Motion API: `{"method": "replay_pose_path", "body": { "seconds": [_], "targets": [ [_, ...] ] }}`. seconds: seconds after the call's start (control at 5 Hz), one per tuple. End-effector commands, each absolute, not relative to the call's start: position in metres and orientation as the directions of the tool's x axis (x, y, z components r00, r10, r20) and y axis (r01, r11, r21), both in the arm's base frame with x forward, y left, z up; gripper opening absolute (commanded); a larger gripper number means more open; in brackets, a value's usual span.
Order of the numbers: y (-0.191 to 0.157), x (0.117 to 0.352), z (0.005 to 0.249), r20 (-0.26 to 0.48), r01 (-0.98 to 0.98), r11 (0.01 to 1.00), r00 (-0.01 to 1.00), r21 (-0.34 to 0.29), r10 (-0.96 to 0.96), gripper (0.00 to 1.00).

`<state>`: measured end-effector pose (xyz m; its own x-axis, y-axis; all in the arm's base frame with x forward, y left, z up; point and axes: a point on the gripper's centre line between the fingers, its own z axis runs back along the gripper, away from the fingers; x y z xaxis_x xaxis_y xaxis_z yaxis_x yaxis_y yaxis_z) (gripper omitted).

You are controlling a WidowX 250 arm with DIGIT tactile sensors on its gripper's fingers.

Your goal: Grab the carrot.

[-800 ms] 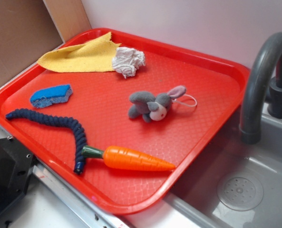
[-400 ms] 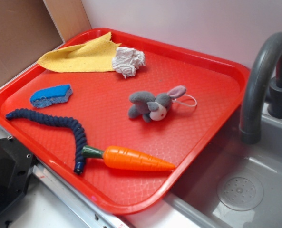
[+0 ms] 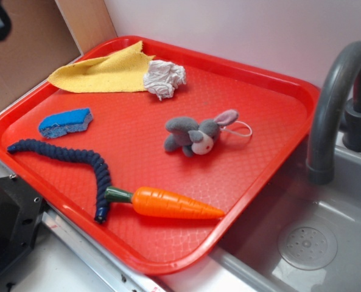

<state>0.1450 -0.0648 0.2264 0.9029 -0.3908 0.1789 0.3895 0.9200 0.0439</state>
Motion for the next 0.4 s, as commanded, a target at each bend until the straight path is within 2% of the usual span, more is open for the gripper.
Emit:
{"method": "replay_pose_path", "body": {
  "seconds": [0.0,0.2],
  "targets": [
    [-0.123,0.151,0.187,0.207,0.685,0.728,0.716,-0.020,-0.667,1.00],
    [-0.140,0.151,0.165,0.172,0.727,0.686,0.679,-0.023,-0.714,1.00]
  ]
}}
